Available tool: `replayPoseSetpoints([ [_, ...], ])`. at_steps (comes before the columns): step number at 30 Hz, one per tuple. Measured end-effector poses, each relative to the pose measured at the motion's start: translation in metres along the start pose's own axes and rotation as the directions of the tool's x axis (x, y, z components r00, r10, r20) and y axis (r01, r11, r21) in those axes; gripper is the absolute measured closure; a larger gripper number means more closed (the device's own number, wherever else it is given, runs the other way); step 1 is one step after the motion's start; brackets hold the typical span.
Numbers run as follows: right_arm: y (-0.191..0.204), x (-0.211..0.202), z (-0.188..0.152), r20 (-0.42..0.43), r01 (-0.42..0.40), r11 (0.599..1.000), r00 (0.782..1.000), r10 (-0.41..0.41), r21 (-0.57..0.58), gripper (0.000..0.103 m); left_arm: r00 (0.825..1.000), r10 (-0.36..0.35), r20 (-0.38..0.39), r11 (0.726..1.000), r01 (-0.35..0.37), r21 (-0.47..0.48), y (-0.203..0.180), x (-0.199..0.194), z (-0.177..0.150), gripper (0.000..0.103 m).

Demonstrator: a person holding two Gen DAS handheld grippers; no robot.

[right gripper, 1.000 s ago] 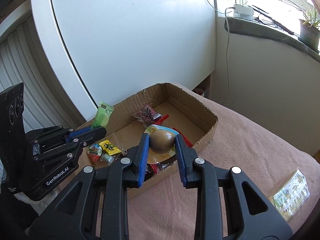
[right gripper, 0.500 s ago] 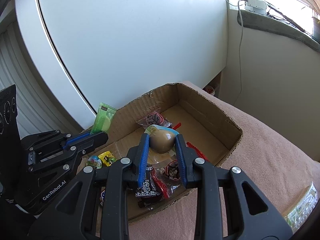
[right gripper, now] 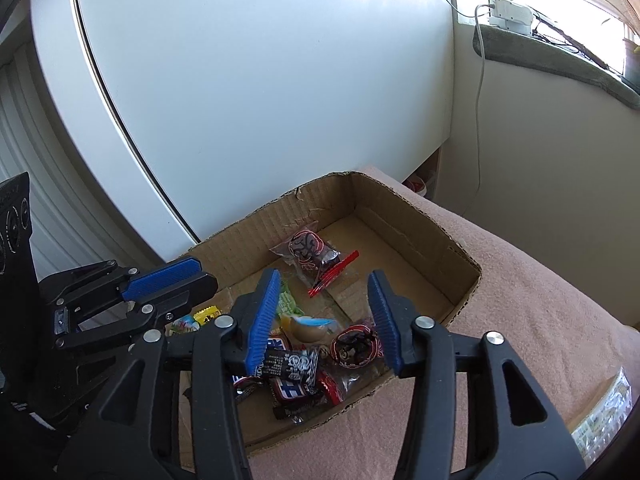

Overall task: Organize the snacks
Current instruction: 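Lower both candies into the box and open both grippers, then move both tools back over the bread loaf and pink packet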

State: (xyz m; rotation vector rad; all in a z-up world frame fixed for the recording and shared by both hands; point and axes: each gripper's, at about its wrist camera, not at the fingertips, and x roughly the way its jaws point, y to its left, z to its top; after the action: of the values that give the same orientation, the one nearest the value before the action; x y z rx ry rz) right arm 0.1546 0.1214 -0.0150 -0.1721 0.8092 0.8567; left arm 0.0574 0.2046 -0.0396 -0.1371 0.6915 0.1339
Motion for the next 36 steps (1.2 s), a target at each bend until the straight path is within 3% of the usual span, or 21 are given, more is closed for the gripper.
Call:
replayPoseSetpoints([
  [4,-0.003,-0.01,-0.001,0.012,0.011,1.0,1.0,-0.011,0.004,0.043,1.0,0.001,0.006,1.0,-0.001,0.0,-0.001,-0.003,0.001,0.087],
  [7,-0.006,-0.02,-0.006,0.025,0.023,1.0,0.999,-0.023,0.013,0.035,1.0,-0.006,0.012,1.0,0.006,-0.002,-0.004,-0.008,0.001,0.087],
  [16,-0.022,-0.061,-0.037,0.057,0.054,0.997,0.997,-0.057,0.06,0.034,0.998,-0.053,0.025,0.998,0.053,0.017,-0.031,-0.017,0.0,0.082],
  [24,-0.06,-0.11,-0.076,0.082,0.089,0.984,0.991,-0.103,0.155,0.034,0.993,-0.116,0.024,0.992,0.114,0.046,-0.066,-0.02,-0.004,0.078],
  [36,-0.121,-0.145,-0.16,-0.019,0.198,0.943,0.98,-0.2,0.266,0.034,0.975,-0.215,-0.052,0.97,0.219,0.109,-0.128,-0.004,-0.02,0.07],
])
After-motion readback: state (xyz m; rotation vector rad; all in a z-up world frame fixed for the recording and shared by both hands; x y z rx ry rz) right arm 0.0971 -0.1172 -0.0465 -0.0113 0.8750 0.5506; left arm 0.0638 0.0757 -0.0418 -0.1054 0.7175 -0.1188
